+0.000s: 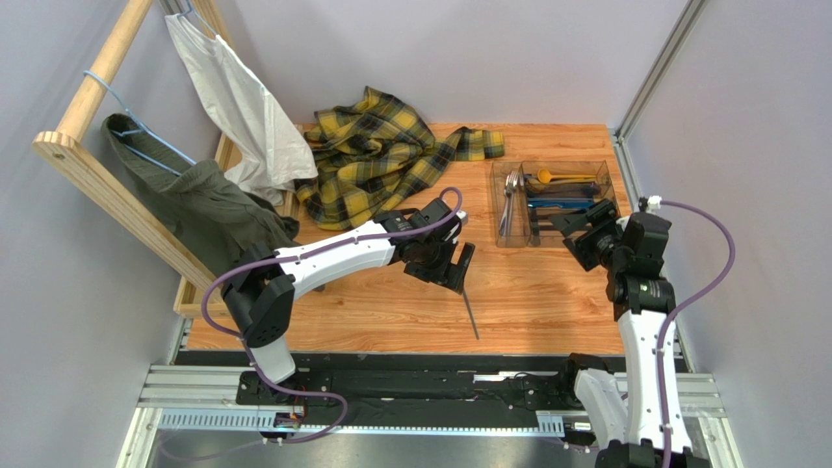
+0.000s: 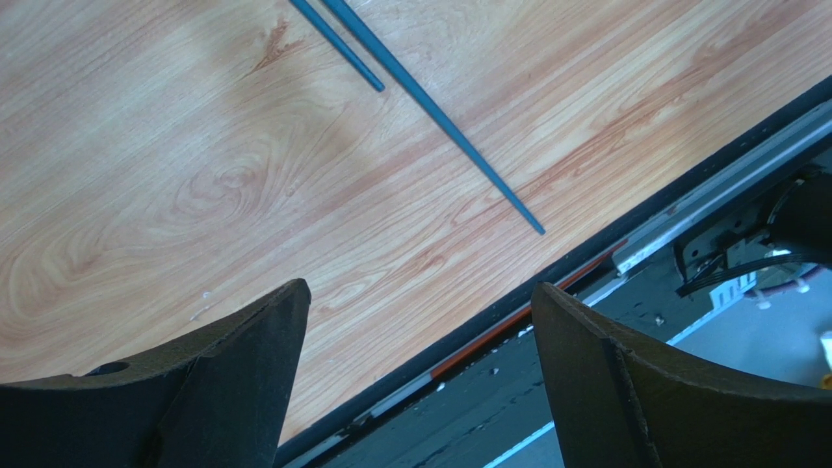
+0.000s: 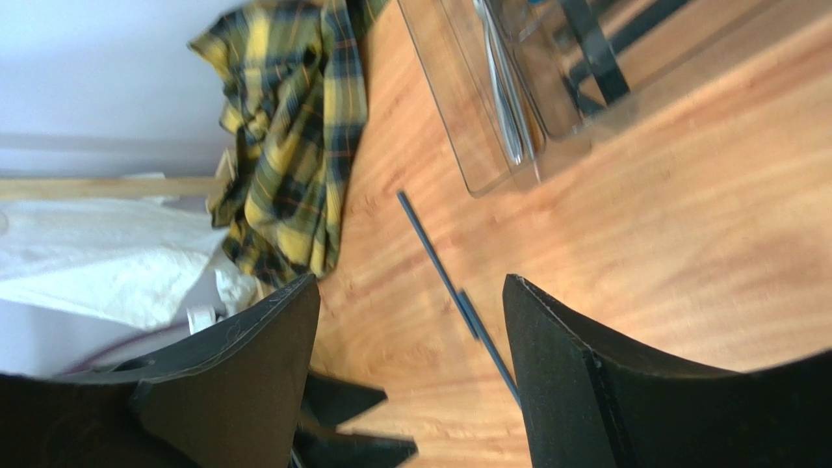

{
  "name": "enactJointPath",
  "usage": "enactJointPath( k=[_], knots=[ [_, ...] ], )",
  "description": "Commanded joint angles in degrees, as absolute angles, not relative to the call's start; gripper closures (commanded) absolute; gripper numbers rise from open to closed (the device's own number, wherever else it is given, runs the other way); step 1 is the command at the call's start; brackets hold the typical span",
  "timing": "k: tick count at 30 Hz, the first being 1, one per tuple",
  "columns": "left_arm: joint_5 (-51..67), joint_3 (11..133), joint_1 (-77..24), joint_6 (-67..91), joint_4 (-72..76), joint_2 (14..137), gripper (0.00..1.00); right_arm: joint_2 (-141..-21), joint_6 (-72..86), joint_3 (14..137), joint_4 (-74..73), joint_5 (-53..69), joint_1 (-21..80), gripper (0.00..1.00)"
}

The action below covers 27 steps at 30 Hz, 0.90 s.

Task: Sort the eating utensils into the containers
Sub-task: Place the knife in the storage box, then pick up the chopstick from the center of the board.

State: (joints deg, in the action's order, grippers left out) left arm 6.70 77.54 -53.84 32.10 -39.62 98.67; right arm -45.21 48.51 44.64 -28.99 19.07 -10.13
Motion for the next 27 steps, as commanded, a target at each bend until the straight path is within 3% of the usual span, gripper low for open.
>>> enactJointPath(
  k=[1, 11, 18, 27],
  knots=[
    [8.35, 81.73, -53.79, 35.24, -39.81, 101.86, 0.1, -39.39, 45.35, 42.63, -36.1, 22.94, -9.84, 0.27],
    [6.5, 89.99, -56.34, 38.93, -42.62, 110.29, 0.23, -30.59, 47.37, 37.35, -37.71, 24.26, -9.84, 0.27],
    [7.74, 95.61, -56.51, 39.64, -44.38, 117.86, 0.51, -32.87, 45.71, 37.79, -36.83, 26.37, -9.84, 0.27],
    [5.8, 98.26, -56.69, 39.99, -46.67, 123.48, 0.51, -33.49, 44.82, 38.76, -36.91, 26.46, -9.84, 0.26]
  ],
)
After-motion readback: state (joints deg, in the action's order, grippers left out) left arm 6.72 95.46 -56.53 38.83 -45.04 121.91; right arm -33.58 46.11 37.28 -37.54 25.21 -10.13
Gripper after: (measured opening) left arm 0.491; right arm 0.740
